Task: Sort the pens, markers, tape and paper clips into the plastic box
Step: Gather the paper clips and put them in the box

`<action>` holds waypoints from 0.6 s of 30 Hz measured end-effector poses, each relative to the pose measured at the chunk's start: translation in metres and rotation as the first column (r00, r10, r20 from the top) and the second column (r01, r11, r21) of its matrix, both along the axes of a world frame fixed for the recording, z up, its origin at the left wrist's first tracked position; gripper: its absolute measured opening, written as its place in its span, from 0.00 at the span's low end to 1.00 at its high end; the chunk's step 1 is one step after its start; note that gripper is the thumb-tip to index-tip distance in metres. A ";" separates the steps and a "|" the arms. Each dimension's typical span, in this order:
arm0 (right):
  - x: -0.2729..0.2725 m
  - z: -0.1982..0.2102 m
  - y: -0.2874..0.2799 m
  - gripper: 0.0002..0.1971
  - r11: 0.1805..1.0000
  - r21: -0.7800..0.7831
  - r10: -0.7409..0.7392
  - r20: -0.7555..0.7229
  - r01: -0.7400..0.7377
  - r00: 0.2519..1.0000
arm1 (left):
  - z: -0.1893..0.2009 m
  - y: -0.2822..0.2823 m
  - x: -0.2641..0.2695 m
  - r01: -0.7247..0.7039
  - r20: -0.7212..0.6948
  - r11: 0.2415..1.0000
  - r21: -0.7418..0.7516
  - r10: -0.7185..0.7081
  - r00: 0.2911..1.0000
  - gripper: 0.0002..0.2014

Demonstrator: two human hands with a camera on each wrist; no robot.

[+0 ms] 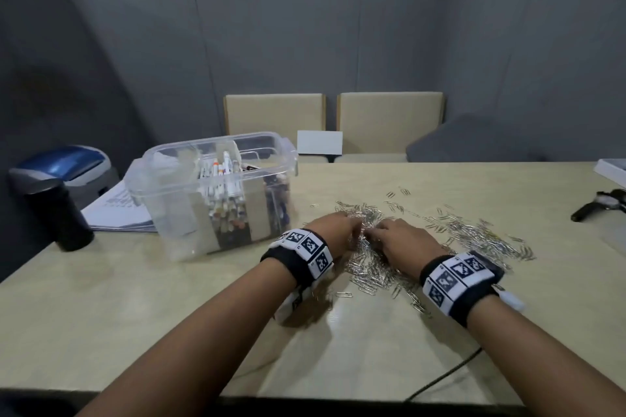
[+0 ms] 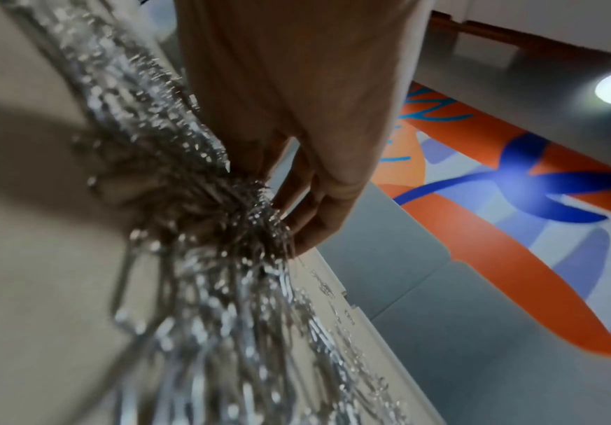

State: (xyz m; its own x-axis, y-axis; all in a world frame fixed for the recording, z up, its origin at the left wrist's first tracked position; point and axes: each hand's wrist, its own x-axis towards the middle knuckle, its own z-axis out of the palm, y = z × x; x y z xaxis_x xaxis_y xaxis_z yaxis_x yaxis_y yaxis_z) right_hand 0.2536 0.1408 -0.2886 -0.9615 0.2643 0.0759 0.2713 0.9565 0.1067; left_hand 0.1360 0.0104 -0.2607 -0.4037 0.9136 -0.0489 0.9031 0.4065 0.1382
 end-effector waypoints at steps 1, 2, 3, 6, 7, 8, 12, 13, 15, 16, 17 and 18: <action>0.000 0.002 0.000 0.18 1.000 0.005 -0.004 -0.003 0.004 1.000 | -0.001 0.000 0.000 0.008 0.003 1.000 0.007 -0.008 1.000 0.11; -0.001 0.006 0.001 0.17 1.000 -0.004 -0.013 -0.002 0.013 1.000 | -0.003 0.000 0.000 0.017 0.005 1.000 0.019 -0.017 1.000 0.12; -0.001 0.009 0.003 0.16 1.000 -0.027 -0.013 -0.003 0.013 1.000 | -0.004 0.000 0.000 0.025 0.016 0.999 0.030 -0.025 1.000 0.13; 0.002 0.025 0.012 0.14 0.968 -0.250 -0.008 0.038 0.018 0.999 | -0.008 0.002 0.002 0.055 -0.005 0.998 -0.036 -0.055 0.998 0.26; 0.004 0.031 0.014 0.15 0.946 -0.325 0.005 0.061 0.015 0.998 | -0.009 0.003 0.005 0.072 -0.035 0.996 -0.058 -0.074 0.997 0.28; 0.006 0.037 0.014 0.17 0.933 -0.360 0.027 0.095 0.009 0.995 | -0.009 0.005 0.008 0.084 -0.055 0.994 -0.065 -0.088 0.995 0.28; 0.005 0.039 0.012 0.18 0.966 -0.258 0.026 0.131 0.009 0.991 | -0.006 0.010 0.020 0.117 -0.087 0.993 -0.028 -0.119 0.989 0.20; 0.004 0.037 0.012 0.15 0.968 -0.249 -0.004 0.109 0.032 0.994 | -0.004 0.009 0.022 0.122 -0.084 0.992 -0.015 -0.123 0.989 0.18; 0.001 0.036 0.013 0.09 0.968 -0.237 -0.067 0.076 0.084 0.995 | 0.003 0.007 0.022 0.118 -0.057 0.993 0.019 -0.117 0.992 0.12; -0.001 0.038 0.013 0.08 0.966 -0.236 -0.095 0.064 0.107 0.993 | 0.006 0.005 0.020 0.099 -0.037 0.994 0.036 -0.098 0.994 0.11; -0.003 0.041 0.014 0.08 0.966 -0.230 -0.111 0.046 0.119 0.993 | 0.009 0.003 0.016 0.077 -0.018 0.994 0.073 -0.076 0.997 0.10; -0.006 0.045 0.013 0.08 0.967 -0.221 -0.122 0.033 0.126 0.992 | 0.013 0.000 0.010 0.049 0.006 0.991 0.123 -0.050 0.999 0.10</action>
State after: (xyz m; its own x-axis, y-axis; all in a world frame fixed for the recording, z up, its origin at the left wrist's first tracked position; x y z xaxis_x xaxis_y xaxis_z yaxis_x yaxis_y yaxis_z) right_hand 0.2471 0.1541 -0.2440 -0.9209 0.3896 -0.0156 0.3891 0.9159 -0.0982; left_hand 0.1465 0.0099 -0.2474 -0.3578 0.9318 0.0611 0.9202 0.3408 0.1926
